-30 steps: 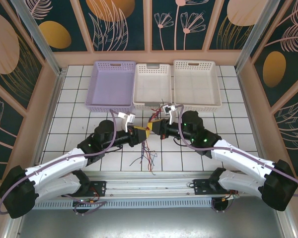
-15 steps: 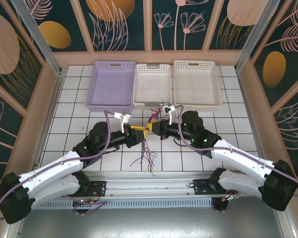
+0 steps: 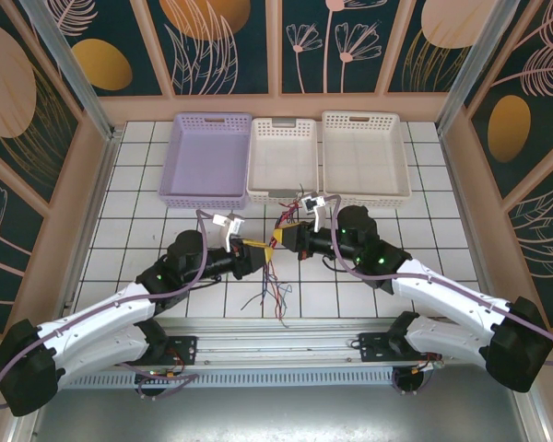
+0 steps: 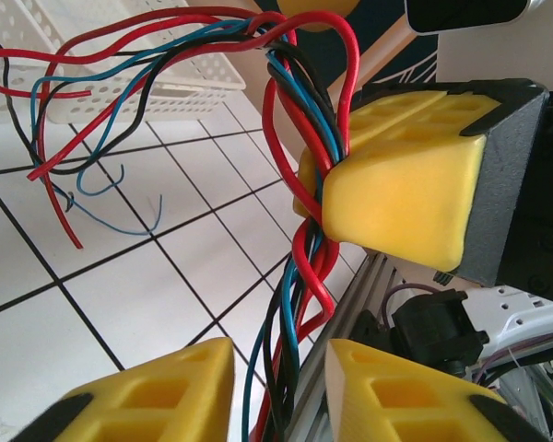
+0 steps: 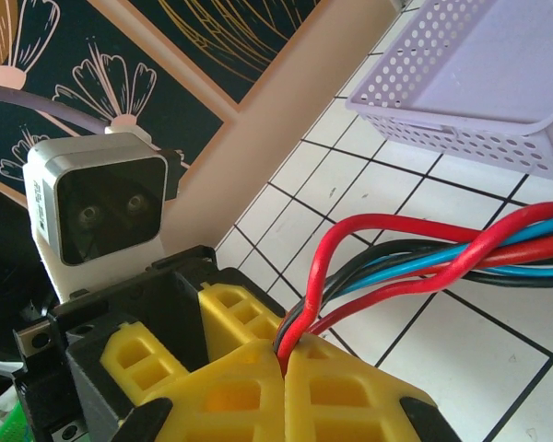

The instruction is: Untangle the cables

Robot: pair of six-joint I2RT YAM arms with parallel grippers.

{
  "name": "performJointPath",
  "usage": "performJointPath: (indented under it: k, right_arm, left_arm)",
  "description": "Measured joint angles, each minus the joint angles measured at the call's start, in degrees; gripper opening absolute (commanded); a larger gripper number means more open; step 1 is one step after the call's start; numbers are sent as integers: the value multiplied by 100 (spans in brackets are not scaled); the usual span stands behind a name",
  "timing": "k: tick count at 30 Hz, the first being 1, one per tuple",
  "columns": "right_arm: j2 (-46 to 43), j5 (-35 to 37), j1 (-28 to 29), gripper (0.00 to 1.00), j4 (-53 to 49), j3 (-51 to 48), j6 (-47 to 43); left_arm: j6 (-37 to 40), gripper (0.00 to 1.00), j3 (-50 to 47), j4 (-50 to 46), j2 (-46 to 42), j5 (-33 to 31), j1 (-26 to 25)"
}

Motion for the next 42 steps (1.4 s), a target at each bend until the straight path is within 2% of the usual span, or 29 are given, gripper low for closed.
performJointPath:
  k: [5, 9, 17, 18, 20, 22, 26, 42]
  right_arm:
    - [0, -55, 4, 0, 2, 0, 0]
    - [0, -79, 20, 0, 4, 0, 2]
    - [0, -133, 26, 0, 9, -4, 17]
    - [0, -160, 28, 5, 11, -7, 24]
    - [0, -225, 31, 21, 31, -9, 61]
    - [-2, -273, 35, 30, 83, -22, 70]
    - [-122, -385, 42, 36, 225, -127, 70]
    - [-197, -553, 74, 36, 461, -345, 66]
  left_arm:
    - [-20, 17, -2, 11, 0, 31, 0]
    - [-63, 0, -17, 109, 2, 52, 0]
    - [-227, 0, -310, 603, -66, 68, 0]
    - [-256, 0, -363, 662, -105, 59, 0]
    - [-321, 0, -463, 778, -208, 15, 0]
    - [-365, 0, -525, 820, -297, -24, -11]
    - [-428, 0, -560, 850, -372, -179, -9]
    - [-555, 0, -564, 1032, -330, -365, -9]
